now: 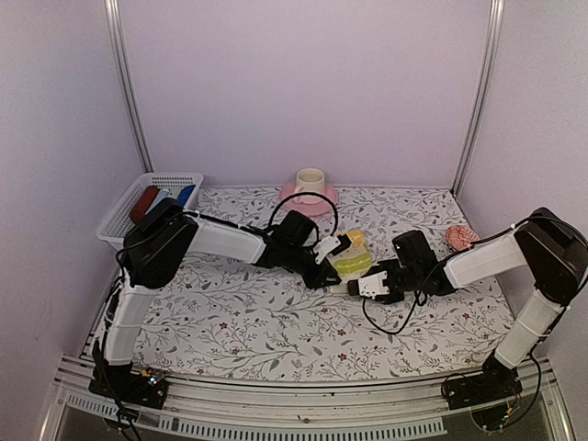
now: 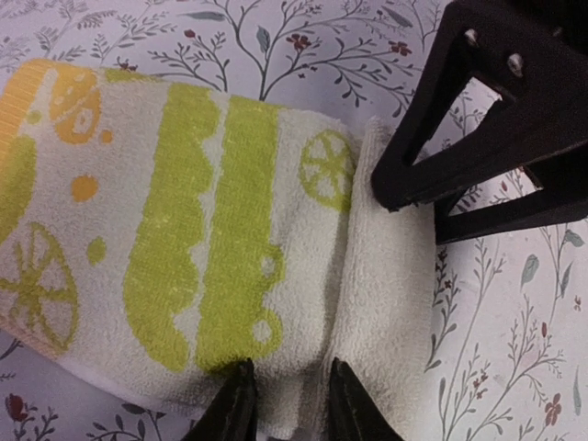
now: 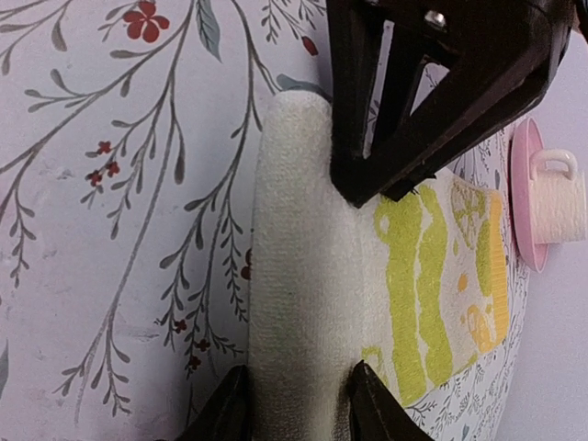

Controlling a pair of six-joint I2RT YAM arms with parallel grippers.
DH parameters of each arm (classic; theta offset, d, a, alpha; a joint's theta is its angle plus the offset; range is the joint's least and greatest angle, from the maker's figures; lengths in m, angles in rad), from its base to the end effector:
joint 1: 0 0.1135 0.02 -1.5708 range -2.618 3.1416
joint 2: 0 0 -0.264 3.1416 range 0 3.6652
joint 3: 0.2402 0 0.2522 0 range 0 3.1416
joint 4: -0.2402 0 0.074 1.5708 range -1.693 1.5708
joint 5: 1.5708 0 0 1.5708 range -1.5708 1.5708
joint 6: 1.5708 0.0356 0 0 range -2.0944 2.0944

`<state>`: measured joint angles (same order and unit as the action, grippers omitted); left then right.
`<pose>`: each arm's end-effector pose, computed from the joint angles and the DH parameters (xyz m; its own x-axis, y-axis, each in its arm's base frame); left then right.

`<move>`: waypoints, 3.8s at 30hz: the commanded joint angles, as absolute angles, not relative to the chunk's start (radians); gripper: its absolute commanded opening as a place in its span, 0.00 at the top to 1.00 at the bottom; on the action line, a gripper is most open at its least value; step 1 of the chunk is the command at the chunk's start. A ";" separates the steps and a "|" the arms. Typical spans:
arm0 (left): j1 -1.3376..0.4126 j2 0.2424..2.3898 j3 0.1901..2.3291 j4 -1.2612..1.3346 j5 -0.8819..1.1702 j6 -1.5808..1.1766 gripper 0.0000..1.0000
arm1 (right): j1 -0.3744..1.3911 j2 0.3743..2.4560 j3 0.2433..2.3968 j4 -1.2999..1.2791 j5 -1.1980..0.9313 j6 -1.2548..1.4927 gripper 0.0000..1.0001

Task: Roll the towels
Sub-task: Roll the towel at the center of the board.

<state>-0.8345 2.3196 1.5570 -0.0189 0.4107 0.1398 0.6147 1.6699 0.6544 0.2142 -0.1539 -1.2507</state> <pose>0.3212 -0.3756 0.1059 -0.3472 0.5733 -0.7421 0.9271 0.3290 -0.1796 0.2437 0.1787 0.1213 0.4390 -0.8382 -0.3234 -0.7637 -0.1585 -0.6258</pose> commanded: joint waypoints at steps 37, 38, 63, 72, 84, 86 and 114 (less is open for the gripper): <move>-0.906 1.954 0.975 0.478 0.300 0.562 0.17 | 0.560 1.847 1.166 -0.674 -0.527 -1.052 0.96; -0.912 1.957 0.979 0.487 0.290 0.570 0.16 | 0.560 1.861 1.172 -0.689 -0.532 -1.052 0.96; -1.008 2.122 1.103 0.384 0.228 0.729 0.36 | 0.527 1.955 1.201 -0.750 -0.557 -1.052 0.96; -1.018 2.152 1.128 0.383 0.172 0.718 0.68 | 0.519 1.983 1.252 -0.793 -0.581 -1.064 0.96; -0.990 2.128 1.157 0.286 0.279 0.644 1.00 | 0.486 1.928 1.260 -0.818 -0.605 -1.087 0.89; -0.972 2.123 1.171 0.253 0.331 0.609 1.00 | 0.479 1.905 1.251 -0.812 -0.616 -1.090 0.83; -0.819 2.252 1.349 0.042 0.669 0.153 1.00 | 0.507 1.592 0.941 -0.526 -0.618 -1.285 0.70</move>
